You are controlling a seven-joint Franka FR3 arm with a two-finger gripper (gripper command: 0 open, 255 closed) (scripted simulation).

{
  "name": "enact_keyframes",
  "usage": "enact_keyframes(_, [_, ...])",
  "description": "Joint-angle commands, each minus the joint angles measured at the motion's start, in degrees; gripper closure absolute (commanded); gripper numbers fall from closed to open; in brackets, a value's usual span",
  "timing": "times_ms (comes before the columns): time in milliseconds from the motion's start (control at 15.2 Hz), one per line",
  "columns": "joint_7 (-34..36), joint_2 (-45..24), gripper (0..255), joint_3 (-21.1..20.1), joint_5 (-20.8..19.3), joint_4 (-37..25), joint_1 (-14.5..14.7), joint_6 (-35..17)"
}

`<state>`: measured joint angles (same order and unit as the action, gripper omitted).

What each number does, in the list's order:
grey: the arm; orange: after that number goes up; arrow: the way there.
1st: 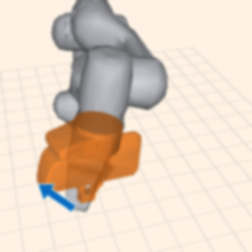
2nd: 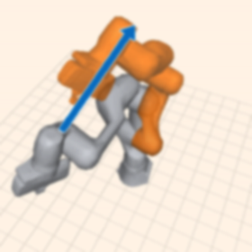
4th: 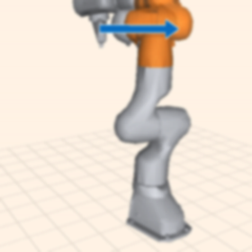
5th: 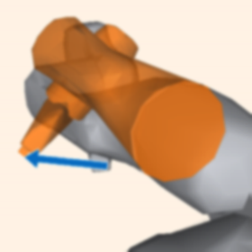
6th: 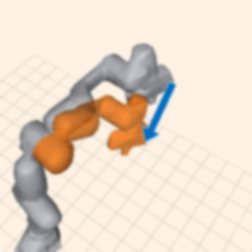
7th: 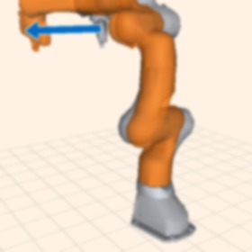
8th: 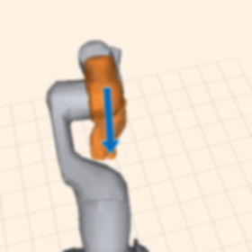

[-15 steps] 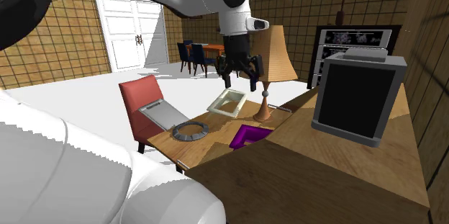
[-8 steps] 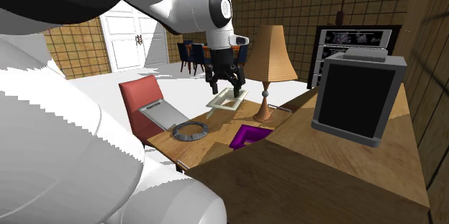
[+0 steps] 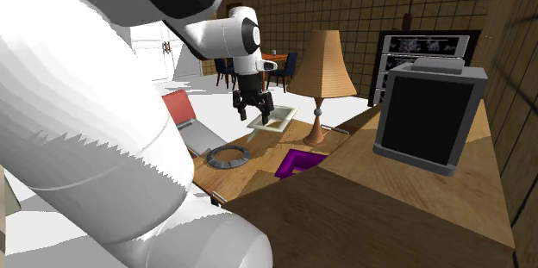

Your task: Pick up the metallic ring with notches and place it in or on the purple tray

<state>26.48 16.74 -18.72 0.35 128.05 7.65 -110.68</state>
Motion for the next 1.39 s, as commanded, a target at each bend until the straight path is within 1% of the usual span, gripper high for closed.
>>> enact_keyframes(0, [2.34, -3.63, 0, -1.70, -0.55, -1.40, 0.47, -1.73])
enact_keyframes(396, [9.65, -15.56, 0, -5.89, -4.23, -7.81, 2.26, -5.14])
enact_keyframes(660, [14.60, -24.16, 0, -7.52, -7.84, -13.44, 4.39, -6.30])
enact_keyframes(924, [19.03, -33.00, 0, -8.05, -11.64, -20.22, 7.49, -6.45])
enact_keyframes(1320, [23.80, -46.42, 0, -7.28, -16.37, -32.83, 13.55, -4.89])
